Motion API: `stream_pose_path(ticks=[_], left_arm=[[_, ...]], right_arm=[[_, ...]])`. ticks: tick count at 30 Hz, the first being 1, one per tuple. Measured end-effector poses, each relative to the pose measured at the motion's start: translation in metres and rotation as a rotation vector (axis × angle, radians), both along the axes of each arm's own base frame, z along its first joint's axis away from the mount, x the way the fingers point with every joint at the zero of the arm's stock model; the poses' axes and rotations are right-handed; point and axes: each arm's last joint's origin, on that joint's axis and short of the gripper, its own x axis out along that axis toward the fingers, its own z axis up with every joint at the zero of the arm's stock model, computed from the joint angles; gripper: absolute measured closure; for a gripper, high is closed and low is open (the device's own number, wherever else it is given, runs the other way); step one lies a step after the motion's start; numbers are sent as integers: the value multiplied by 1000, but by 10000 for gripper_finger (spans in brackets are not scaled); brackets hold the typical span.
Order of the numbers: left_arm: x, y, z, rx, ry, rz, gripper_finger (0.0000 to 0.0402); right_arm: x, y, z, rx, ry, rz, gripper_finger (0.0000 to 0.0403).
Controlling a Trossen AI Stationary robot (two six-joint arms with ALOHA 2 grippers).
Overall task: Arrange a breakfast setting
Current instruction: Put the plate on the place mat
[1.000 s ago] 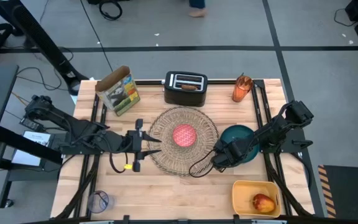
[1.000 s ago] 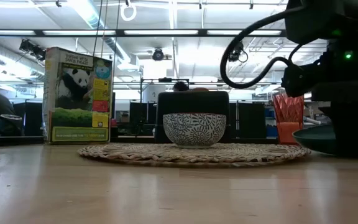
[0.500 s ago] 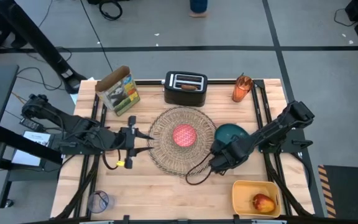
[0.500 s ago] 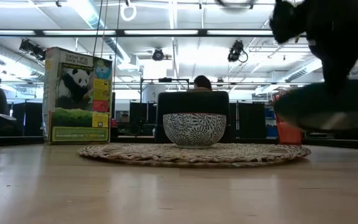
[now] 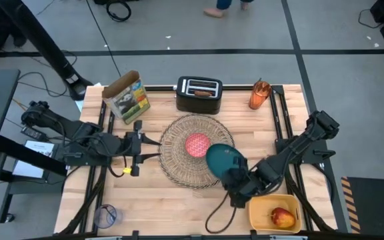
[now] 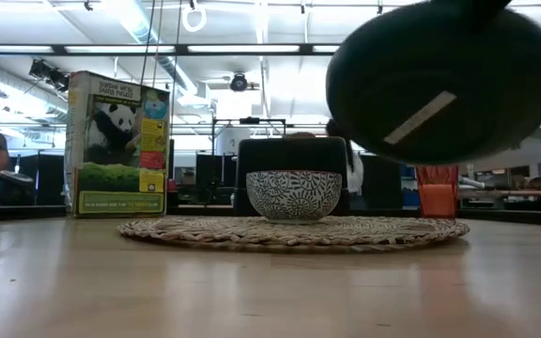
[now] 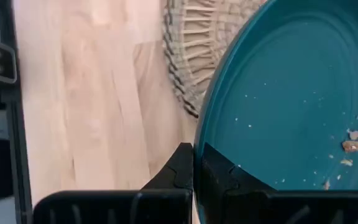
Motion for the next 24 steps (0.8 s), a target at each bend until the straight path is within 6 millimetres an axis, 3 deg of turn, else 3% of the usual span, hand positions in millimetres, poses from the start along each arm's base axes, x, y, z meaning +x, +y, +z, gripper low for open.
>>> stream_pose_path(ticks=[9,16,20,24], left_arm=[[-2,6,4,45,-23,1,248],[0,11,6,48,-37,26,248],[1,11,7,51,-50,26,248],[0,11,9,61,-60,20,248]], right_arm=[[20,35,-52,-74,109,255,392],[49,64,-67,-273,93,658,392],[82,66,-75,-362,-28,840,392],[118,47,-90,-417,-114,890,392]])
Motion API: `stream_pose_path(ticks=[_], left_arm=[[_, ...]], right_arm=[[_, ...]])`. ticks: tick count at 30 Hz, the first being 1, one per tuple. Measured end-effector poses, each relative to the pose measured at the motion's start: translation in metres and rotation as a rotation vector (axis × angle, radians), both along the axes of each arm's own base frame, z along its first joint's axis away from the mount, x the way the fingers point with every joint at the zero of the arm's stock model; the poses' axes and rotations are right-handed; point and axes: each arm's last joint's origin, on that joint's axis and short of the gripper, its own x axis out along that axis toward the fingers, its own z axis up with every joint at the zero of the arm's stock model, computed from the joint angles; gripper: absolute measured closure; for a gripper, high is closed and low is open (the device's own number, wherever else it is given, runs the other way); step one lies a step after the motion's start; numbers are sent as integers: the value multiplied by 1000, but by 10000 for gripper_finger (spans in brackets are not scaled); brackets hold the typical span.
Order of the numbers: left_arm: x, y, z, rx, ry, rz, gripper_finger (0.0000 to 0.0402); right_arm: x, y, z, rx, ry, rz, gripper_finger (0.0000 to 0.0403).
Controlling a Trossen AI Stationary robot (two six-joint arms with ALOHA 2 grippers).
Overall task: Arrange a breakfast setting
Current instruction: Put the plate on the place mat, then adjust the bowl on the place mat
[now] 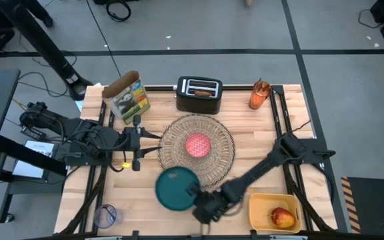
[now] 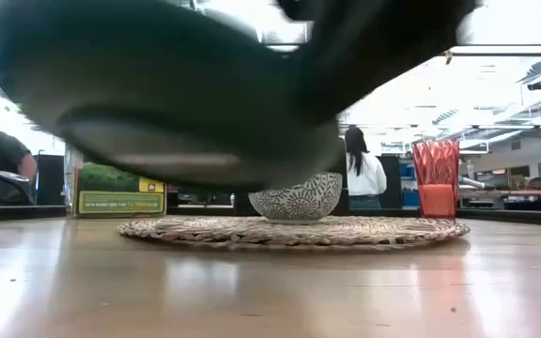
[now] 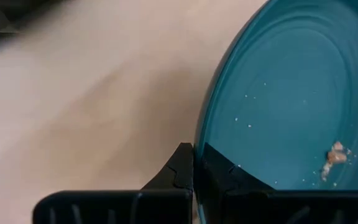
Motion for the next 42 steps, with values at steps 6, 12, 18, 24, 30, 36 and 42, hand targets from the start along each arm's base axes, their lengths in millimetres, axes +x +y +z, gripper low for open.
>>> stream_pose_path(ticks=[6,12,18,24,30,36,42], left_arm=[[-6,2,4,-12,-21,0,248],[-10,4,7,-16,-33,-3,248],[-10,3,7,-41,-34,-22,248],[-10,3,7,-43,-32,-21,248],[-11,4,3,-46,1,-15,248],[-12,4,2,-46,17,-13,248],[-13,4,-2,-45,54,-7,248]], right_arm=[[25,-43,-8,-18,10,-73,392],[38,-79,-12,1,23,-141,391],[38,-96,-20,-7,71,-174,390],[39,-99,-20,2,73,-183,377],[33,-91,-19,12,107,-168,335],[17,-90,7,62,139,-273,276],[-6,-145,38,2,94,-624,249]])
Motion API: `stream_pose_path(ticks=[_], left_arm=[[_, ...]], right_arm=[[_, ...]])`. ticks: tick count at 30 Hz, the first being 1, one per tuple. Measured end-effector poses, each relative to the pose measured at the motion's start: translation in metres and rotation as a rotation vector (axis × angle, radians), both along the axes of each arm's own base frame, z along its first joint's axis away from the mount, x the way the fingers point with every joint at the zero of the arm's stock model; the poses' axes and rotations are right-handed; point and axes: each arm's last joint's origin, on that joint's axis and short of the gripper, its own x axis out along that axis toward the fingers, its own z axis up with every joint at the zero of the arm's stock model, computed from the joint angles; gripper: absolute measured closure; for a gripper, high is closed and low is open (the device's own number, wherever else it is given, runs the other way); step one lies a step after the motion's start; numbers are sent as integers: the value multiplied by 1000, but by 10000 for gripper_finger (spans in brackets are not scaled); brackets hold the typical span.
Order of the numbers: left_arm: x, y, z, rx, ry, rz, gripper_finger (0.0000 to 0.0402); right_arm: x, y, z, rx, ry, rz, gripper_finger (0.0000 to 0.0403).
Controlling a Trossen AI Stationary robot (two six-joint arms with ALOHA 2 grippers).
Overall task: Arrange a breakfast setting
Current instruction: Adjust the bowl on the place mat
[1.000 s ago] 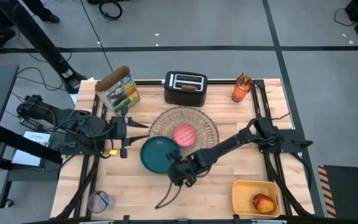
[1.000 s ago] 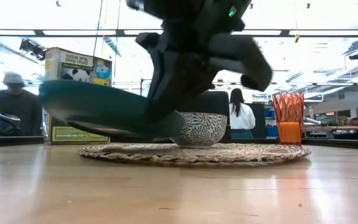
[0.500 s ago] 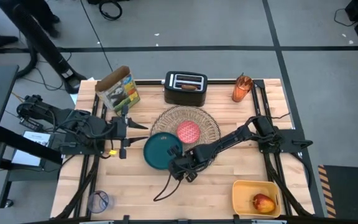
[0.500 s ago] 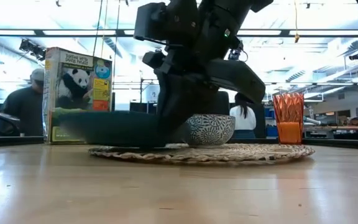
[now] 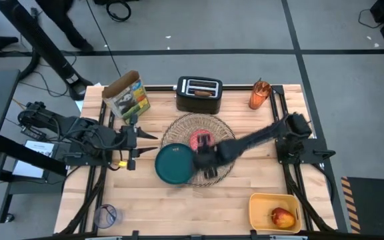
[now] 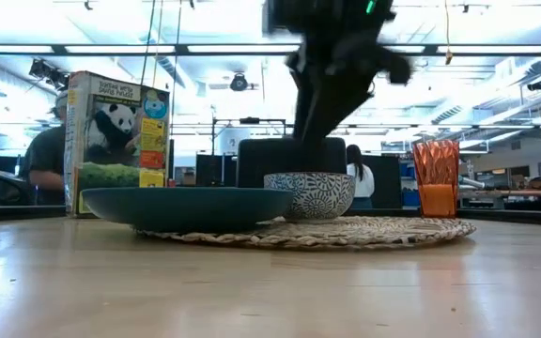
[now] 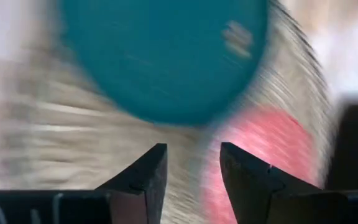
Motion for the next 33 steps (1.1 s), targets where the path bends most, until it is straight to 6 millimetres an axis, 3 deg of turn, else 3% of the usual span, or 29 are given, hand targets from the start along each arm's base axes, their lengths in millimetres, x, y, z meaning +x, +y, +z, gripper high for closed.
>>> stream_pose_path(ticks=[4,8,15,22,28,33], left_arm=[[-1,1,-4,-25,35,15,248],[-2,1,-6,-52,57,30,248],[-3,1,-8,-49,80,34,248],[-3,1,-8,-44,78,32,248],[-3,1,-8,-43,78,32,248],[-2,3,-8,-48,71,40,248]], right_arm=[[-7,-32,-7,110,-63,-70,251],[-14,-48,-32,216,-36,-78,255],[-19,-57,-48,202,-48,-91,285],[-21,-60,-46,219,-35,-81,383],[-26,-61,-33,166,-58,-101,373],[-23,-68,-39,205,-49,-107,383]])
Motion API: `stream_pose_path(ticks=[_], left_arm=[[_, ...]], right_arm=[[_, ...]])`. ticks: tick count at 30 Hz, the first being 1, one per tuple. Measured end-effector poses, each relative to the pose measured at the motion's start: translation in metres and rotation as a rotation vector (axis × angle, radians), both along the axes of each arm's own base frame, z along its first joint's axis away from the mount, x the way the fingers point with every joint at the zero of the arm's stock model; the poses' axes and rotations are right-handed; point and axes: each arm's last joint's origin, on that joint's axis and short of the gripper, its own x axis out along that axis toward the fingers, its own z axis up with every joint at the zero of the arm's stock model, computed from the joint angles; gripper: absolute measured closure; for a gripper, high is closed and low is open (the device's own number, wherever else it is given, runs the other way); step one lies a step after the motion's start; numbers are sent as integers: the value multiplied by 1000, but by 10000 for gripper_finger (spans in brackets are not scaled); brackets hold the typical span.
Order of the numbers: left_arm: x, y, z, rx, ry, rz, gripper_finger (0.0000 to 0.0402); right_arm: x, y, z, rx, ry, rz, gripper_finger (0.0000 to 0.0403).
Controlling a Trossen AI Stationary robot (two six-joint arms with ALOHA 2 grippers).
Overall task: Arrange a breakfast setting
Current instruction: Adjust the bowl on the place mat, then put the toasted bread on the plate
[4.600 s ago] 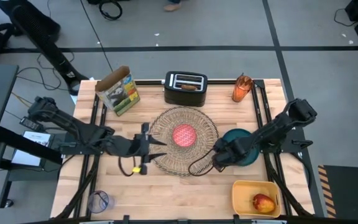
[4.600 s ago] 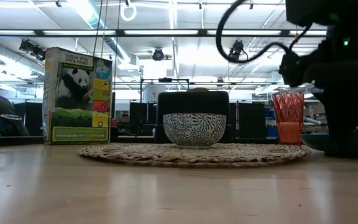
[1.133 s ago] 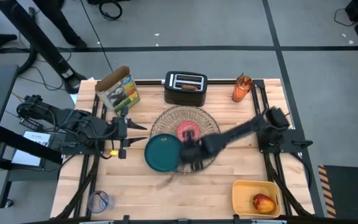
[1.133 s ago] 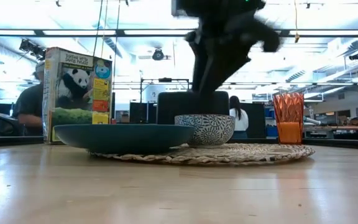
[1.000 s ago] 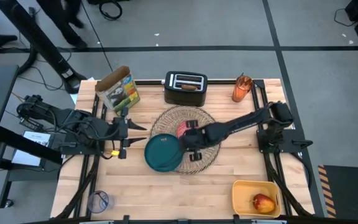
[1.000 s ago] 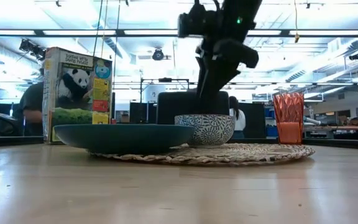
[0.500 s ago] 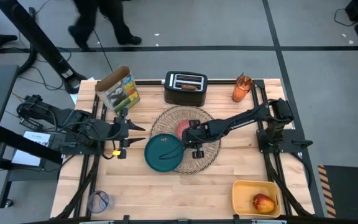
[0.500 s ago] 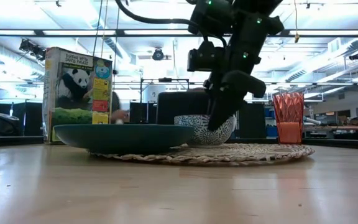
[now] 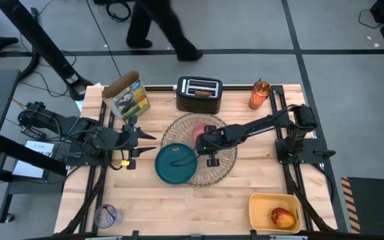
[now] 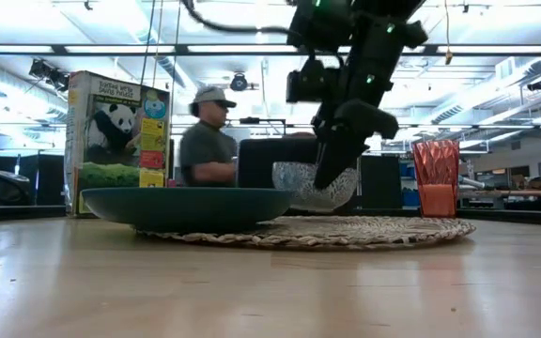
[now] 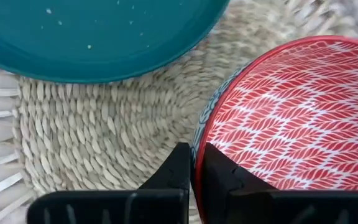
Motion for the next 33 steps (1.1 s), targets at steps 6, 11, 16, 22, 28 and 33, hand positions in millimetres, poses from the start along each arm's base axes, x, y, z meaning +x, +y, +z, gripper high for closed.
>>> stream_pose_path(ticks=[6,11,16,22,28,33], left_arm=[[0,0,1,-7,-7,2,248],[1,0,2,-5,-18,-1,248],[0,-2,2,-7,-14,-37,248],[0,-9,4,-20,-34,-120,248],[-2,-13,4,-18,-31,-164,248],[-1,-16,6,-8,-57,-187,248]], right_arm=[[3,0,-6,45,9,17,357],[4,0,-8,29,6,0,316],[3,1,-5,30,-4,4,267],[0,12,16,37,-40,17,201],[-6,20,46,31,-125,45,158],[-13,20,70,-9,-217,33,150]])
